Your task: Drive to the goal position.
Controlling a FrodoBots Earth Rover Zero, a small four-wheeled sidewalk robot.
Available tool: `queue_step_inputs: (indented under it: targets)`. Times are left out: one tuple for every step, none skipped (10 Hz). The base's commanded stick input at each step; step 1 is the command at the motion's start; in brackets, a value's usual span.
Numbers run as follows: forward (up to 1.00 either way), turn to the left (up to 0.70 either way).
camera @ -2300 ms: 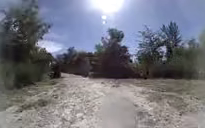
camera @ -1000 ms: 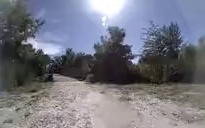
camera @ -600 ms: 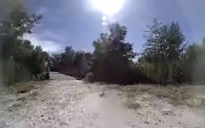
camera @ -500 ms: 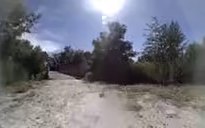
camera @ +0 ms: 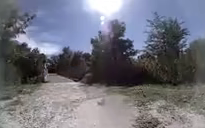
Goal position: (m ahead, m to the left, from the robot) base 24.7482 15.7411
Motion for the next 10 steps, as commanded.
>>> queue_step_inputs:
  targets:
    - [0.85,0.16]
    - [0.85,0.34]
    - [0.85,0.34]
    - [0.85,0.34]
    - [0.85,0.34]
    - [0.85,0.34]
    - [0.85,0.34]
    - [0.85,0.34]
    - [0.85,0.34]
    - [0.85,0.34]
